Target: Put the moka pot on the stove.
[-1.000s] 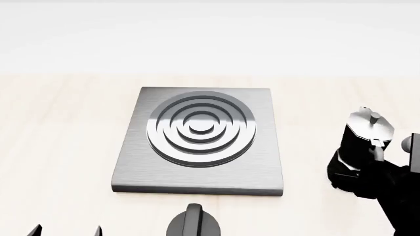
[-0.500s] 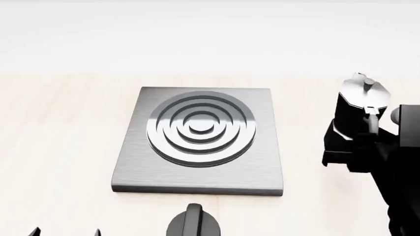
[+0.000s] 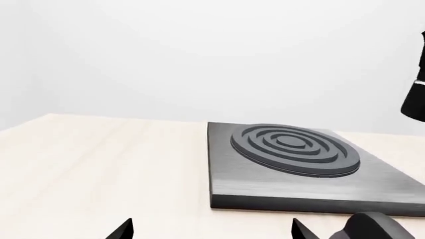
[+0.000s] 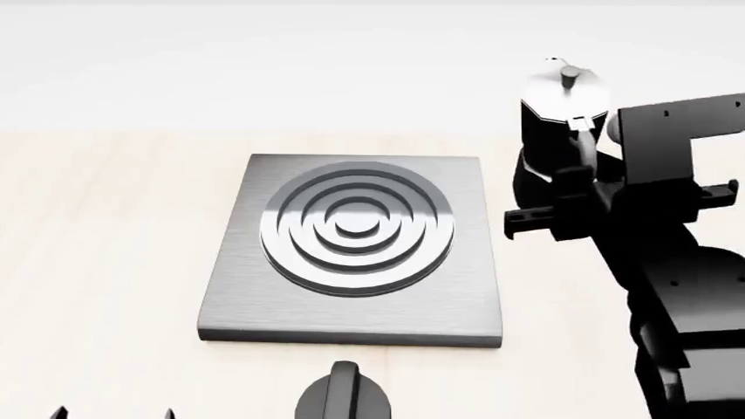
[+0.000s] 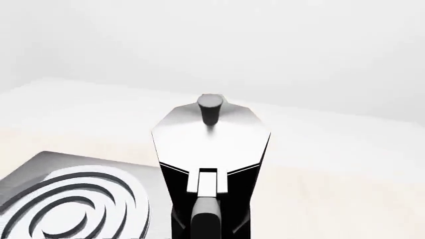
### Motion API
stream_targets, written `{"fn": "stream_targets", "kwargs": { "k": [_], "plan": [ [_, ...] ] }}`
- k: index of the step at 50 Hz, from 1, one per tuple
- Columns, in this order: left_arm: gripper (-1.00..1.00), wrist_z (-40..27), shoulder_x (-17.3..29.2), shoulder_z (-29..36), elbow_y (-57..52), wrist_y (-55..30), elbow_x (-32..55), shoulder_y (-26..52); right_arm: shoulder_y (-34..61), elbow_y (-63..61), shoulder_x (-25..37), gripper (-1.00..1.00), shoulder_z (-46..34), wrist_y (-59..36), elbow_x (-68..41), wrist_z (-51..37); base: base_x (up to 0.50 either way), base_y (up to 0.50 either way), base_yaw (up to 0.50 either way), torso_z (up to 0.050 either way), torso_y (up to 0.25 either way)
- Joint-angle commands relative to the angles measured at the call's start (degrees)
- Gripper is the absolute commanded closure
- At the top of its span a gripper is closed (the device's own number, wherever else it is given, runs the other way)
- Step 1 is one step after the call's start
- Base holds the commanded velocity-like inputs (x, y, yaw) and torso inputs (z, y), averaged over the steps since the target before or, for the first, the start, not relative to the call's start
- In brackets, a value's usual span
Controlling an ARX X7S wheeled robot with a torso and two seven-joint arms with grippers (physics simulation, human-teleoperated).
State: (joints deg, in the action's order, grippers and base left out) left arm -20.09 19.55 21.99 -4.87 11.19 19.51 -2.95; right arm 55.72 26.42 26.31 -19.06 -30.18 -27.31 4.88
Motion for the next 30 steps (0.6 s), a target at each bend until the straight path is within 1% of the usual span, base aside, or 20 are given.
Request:
{"fn": "stream_targets", "kwargs": {
  "k": [1,10,21,30],
  "plan": [
    [-1.00,0.7,-0.8,-1.6,0.0,0.2,-1.1,0.1,7.8,3.5,-5.3,1.00,-3.5,-0.5,4.5,4.5,0.00,0.00,0.00,0.000,0.000],
    [-1.00,0.6,-0.6,-1.6,-0.1,-0.2,-0.7,0.5,11.8,8.3,-8.8,1.00,-6.1,1.2,5.9,6.8,0.00,0.00,0.00,0.000,0.001],
    [-1.00,0.6,-0.5,-1.5,0.0,0.4,-0.8,0.3,13.6,8.7,-11.8,1.00,-7.3,2.3,5.5,8.8,0.00,0.00,0.00,0.000,0.001],
    [-1.00,0.7,-0.3,-1.2,0.1,0.9,-1.0,-0.1,14.8,10.3,-14.1,1.00,-6.8,3.5,4.1,10.2,0.00,0.00,0.00,0.000,0.001]
  ]
}}
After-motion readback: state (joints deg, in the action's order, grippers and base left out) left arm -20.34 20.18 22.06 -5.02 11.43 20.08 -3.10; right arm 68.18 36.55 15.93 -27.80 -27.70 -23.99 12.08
